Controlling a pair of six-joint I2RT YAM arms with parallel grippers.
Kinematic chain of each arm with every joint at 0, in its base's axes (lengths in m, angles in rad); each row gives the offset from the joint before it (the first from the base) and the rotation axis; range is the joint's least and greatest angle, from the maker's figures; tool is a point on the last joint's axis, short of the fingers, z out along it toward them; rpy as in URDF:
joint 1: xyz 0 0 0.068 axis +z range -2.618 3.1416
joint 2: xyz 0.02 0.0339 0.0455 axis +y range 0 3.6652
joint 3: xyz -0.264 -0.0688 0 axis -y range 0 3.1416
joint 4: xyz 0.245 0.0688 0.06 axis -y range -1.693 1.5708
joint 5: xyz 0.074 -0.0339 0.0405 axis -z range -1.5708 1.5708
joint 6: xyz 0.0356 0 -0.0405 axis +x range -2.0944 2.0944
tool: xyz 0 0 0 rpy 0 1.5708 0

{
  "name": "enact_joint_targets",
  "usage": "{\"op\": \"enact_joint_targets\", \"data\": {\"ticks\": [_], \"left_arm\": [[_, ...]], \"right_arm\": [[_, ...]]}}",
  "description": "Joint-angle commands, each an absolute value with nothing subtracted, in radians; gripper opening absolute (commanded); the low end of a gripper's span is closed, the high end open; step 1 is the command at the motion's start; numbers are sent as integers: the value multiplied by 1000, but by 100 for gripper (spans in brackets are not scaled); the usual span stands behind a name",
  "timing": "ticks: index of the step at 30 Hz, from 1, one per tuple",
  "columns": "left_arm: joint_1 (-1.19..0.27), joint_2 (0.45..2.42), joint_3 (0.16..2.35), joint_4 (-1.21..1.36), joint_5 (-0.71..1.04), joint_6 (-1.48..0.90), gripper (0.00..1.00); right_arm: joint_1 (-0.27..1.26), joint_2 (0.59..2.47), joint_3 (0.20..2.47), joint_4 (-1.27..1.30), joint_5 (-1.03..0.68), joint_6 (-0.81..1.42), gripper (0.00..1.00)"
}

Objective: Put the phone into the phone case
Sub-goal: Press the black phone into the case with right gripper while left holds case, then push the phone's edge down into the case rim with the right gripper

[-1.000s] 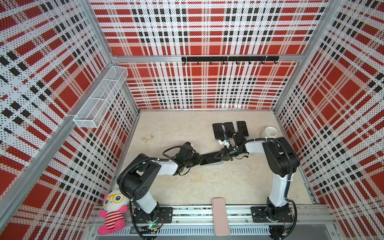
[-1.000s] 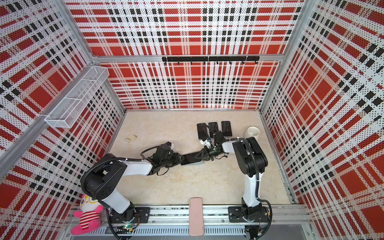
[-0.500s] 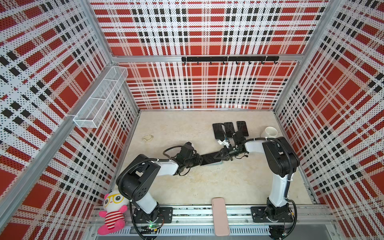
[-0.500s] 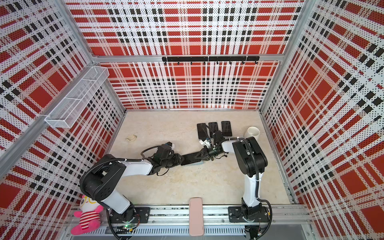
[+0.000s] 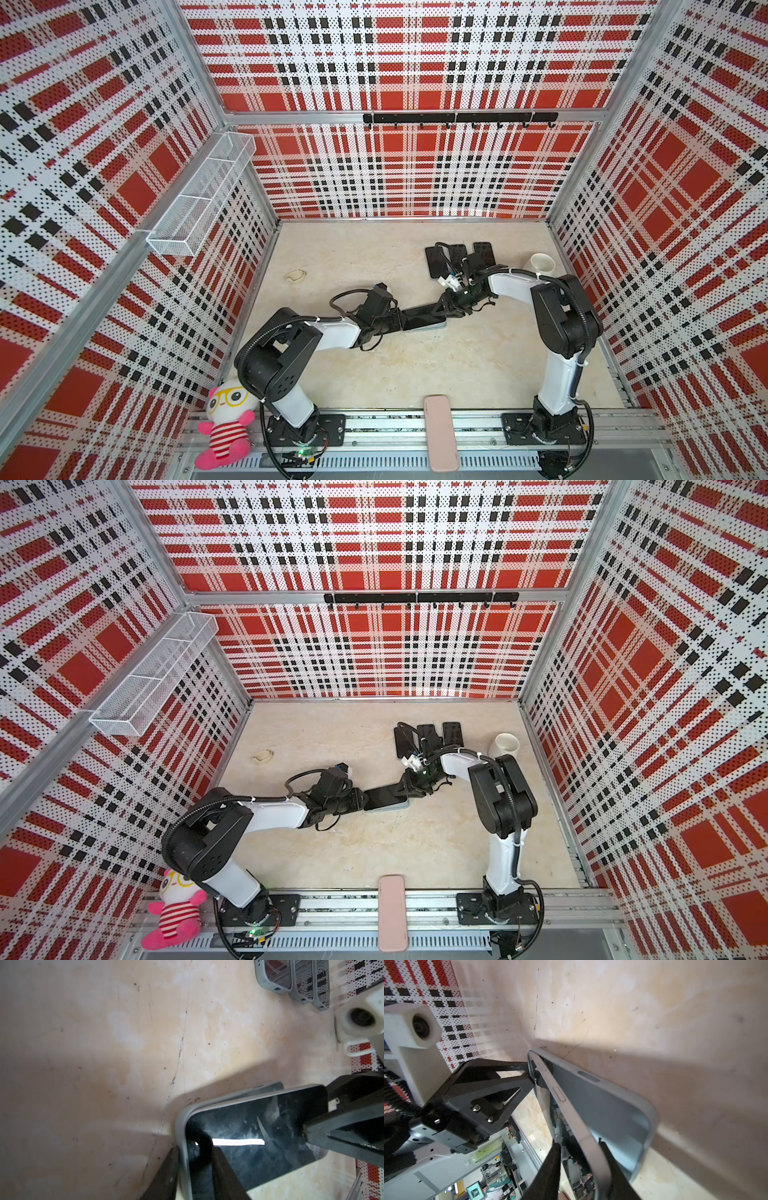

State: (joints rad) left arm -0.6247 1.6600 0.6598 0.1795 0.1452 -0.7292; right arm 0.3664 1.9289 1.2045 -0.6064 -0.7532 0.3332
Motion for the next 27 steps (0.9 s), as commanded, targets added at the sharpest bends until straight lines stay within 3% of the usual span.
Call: {"op": "enact_joint_targets", "data": {"ticks": [1,20,27], "left_arm": [[-636,1708,654,90,143,-712,31],[-638,1711,667,75,134,-710,27],[-638,1704,670,66,135,-712,26]], "right_arm": [[374,1884,1242,-709,-664,284,34],[361,1816,1213,-726,-512,299,33],[346,1797,1154,-693,-530,317,23]]}}
